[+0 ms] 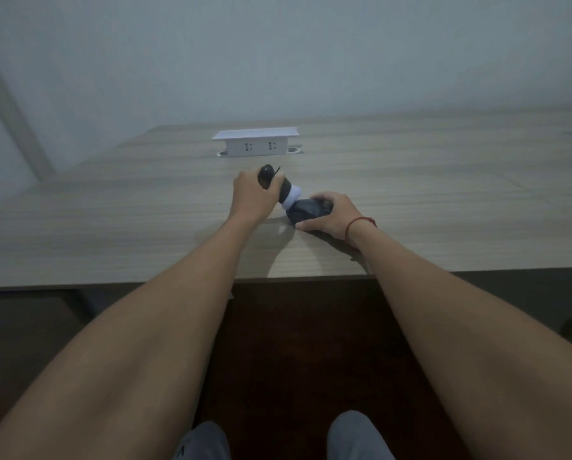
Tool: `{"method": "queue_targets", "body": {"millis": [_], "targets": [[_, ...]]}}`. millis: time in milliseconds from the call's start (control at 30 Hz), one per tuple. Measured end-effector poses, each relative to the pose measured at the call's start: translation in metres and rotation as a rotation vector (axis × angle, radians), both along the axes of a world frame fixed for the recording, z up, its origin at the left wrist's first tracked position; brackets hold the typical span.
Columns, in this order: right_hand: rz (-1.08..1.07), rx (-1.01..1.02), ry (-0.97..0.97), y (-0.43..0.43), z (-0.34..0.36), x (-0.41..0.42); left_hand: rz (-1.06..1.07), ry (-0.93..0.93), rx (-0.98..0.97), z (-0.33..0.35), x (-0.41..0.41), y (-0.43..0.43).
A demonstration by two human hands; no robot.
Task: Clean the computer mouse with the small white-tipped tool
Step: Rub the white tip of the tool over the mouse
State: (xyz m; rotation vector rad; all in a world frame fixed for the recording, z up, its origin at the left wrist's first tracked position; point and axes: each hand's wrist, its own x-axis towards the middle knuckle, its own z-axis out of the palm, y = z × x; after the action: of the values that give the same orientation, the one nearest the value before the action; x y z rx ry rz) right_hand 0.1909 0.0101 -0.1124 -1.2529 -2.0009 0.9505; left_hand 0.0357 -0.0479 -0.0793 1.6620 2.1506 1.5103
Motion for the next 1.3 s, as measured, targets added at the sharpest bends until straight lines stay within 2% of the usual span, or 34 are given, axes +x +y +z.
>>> {"method": "queue_targets", "body": {"millis": [167, 333, 467, 633, 733, 867, 1033, 1133, 1200, 1300], "targets": [[0.06, 0.004, -0.031, -0.001, 0.004, 0.008, -0.005, 0.15, -0.235, 0.009, -0.001, 0.0], [0.064, -0.005, -0.139, 0.001, 0.01, 0.014, -0.063, 0.109, -0.093, 0.025, 0.014, 0.002], [0.083, -0.012, -0.147, 0.002, 0.011, 0.014, 0.011, 0.214, -0.266, 0.009, 0.008, 0.005], [0.128, -0.075, -0.158, 0.005, 0.016, 0.013, -0.055, 0.096, -0.067, 0.007, 0.011, 0.008], [0.138, -0.072, -0.153, 0.005, 0.015, 0.014, -0.059, 0.138, -0.188, 0.016, 0.009, 0.009], [0.036, -0.043, -0.082, 0.007, 0.012, 0.022, -0.1, 0.264, -0.371, 0.037, 0.001, 0.005], [-0.042, -0.04, 0.014, 0.003, 0.009, 0.023, -0.049, 0.127, -0.22, 0.021, 0.001, 0.0], [-0.055, -0.095, 0.082, -0.004, 0.013, 0.019, -0.077, 0.078, -0.265, 0.008, 0.003, -0.003], [-0.016, -0.118, 0.032, -0.007, 0.013, 0.016, -0.092, 0.067, -0.271, 0.007, 0.003, -0.005], [0.006, -0.089, -0.026, -0.012, 0.01, 0.012, -0.084, 0.01, -0.103, 0.018, 0.004, -0.005]]}}
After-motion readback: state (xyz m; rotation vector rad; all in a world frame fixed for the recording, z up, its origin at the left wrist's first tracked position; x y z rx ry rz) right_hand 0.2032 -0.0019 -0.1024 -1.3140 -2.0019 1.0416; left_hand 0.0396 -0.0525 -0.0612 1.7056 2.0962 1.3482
